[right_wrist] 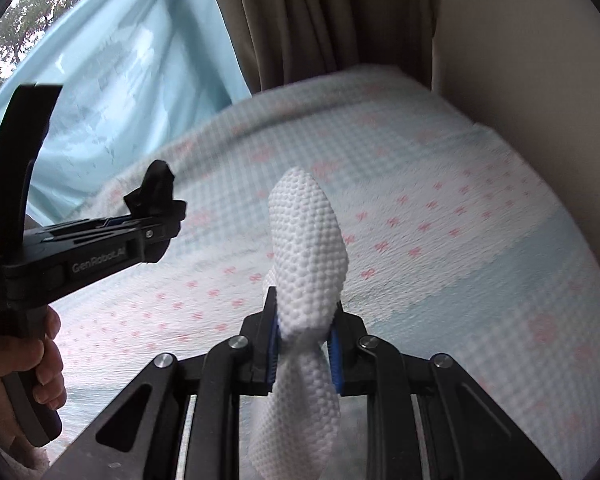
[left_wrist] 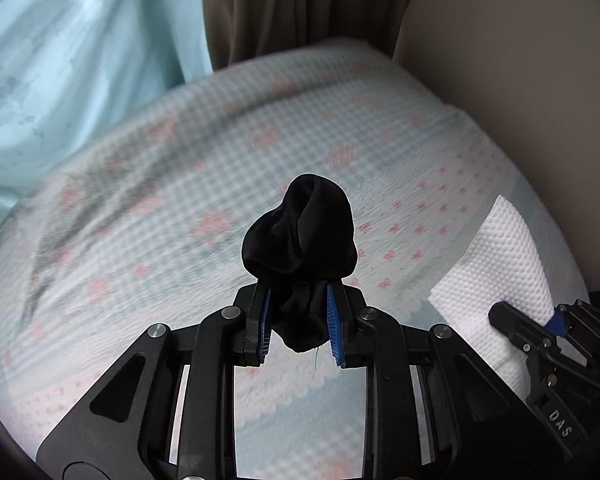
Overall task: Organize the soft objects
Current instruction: 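Carry the scrunchie and white cloth over the cardboard box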
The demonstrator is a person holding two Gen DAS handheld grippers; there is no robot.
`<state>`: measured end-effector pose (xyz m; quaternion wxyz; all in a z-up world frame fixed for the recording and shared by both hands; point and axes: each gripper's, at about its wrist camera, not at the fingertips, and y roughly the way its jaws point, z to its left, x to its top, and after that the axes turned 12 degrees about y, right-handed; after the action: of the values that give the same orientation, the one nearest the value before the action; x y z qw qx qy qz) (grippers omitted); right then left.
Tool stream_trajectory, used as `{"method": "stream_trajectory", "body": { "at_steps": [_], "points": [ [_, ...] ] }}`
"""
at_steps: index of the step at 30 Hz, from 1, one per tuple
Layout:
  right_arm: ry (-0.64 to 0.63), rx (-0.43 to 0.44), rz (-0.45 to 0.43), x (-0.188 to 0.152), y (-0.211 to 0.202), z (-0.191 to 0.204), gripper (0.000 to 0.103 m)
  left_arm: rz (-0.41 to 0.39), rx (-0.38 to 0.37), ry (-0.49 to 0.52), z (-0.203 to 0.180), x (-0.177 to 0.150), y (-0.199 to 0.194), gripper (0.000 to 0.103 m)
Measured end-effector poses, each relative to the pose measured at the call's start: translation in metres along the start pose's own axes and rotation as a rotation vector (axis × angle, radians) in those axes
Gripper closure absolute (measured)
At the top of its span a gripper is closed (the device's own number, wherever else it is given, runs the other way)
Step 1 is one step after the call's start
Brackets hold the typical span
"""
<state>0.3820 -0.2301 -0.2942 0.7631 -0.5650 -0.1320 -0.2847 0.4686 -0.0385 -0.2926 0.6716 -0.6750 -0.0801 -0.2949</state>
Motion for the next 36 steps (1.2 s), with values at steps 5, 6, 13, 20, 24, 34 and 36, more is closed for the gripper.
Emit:
{"method": "stream_trajectory", "body": {
  "at_steps": [5, 6, 13, 20, 24, 34, 36],
  "points": [
    [0.013, 0.009, -0.042, -0.003, -0.061, 0.02, 0.084, -0.038, 0.006, 0.003, -0.003, -0.011, -0.072, 0.083],
    [0.012, 0.007, -0.048, -0.005, -0.071, 0.024, 0.084, -0.046, 0.003, 0.002, -0.004, -0.015, -0.085, 0.083],
    [0.054, -0.014, -0.076, -0.043, -0.145, 0.048, 0.084, -0.089, -0.04, 0.012, -0.018, -0.054, -0.158, 0.083],
    [0.124, -0.052, -0.067, -0.108, -0.184, 0.062, 0.084, -0.074, -0.066, 0.061, -0.034, -0.115, -0.204, 0.083],
    [0.151, -0.066, -0.049, -0.14, -0.194, 0.07, 0.084, -0.039, -0.083, 0.084, -0.038, -0.154, -0.219, 0.083],
    [0.157, -0.085, 0.063, -0.202, -0.2, 0.079, 0.084, 0.077, -0.095, 0.098, -0.041, -0.246, -0.236, 0.083],
    [0.163, -0.08, 0.092, -0.21, -0.197, 0.078, 0.084, 0.106, -0.096, 0.088, -0.04, -0.261, -0.233, 0.083]
  ]
}}
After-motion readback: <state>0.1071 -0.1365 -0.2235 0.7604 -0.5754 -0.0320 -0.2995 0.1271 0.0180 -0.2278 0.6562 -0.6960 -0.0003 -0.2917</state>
